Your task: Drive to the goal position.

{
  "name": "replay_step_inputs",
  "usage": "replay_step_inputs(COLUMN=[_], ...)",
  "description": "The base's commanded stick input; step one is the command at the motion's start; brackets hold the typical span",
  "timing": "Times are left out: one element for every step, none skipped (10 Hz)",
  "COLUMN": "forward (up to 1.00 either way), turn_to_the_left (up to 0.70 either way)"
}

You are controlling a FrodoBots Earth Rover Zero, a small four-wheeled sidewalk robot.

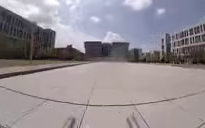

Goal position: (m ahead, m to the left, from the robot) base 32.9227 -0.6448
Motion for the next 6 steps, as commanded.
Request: replay_step_inputs(forward=[1.00,1.00,1.00,1.00,1.00,1.00], turn_to_the_left=[0.00,0.00,0.00,-0.15,-0.27,0.00])
